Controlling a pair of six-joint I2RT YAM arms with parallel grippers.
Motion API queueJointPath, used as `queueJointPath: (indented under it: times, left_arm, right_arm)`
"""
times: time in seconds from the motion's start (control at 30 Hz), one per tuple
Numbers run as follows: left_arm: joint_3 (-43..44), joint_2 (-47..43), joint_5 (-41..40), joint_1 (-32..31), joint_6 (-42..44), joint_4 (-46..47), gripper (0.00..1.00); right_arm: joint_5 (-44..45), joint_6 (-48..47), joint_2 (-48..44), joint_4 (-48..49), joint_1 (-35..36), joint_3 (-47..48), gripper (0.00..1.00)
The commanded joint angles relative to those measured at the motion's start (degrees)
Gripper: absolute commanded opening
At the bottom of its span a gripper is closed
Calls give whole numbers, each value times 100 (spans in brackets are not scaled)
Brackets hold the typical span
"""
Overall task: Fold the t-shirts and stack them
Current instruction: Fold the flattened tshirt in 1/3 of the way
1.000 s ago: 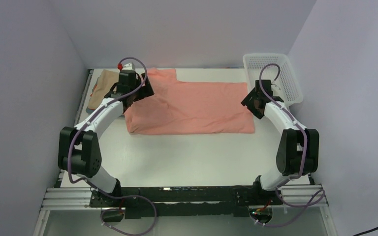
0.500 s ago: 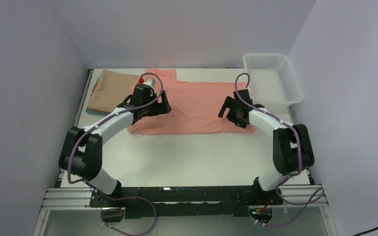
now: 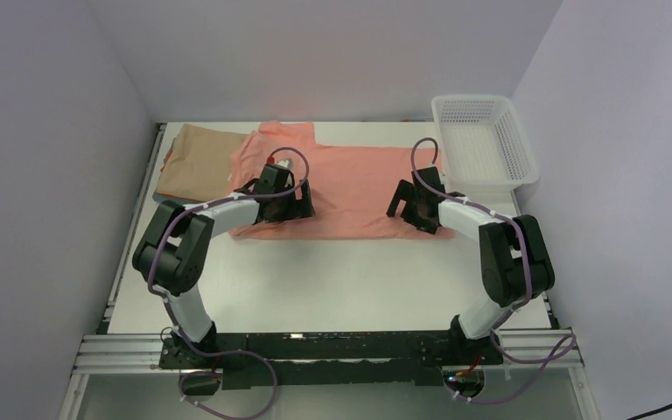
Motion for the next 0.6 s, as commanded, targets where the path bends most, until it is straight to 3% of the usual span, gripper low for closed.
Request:
queueJointPath:
  times: [0.0,0.37,0.57]
  left_arm:
    - [-725,-42,112,-548,-419,-483,99]
    - [-2315,-1407,258,-1569,-1396,-707,99]
    - [-2692,-2238,271,-2369,-2035,-1134,99]
  right_arm:
    - [156,-6,-304,-723,-76,-674,100]
    - [-44,103,-1931,-1492,-216,-1793,100]
    - [-21,415,-2763,-2237,-210,-2301,100]
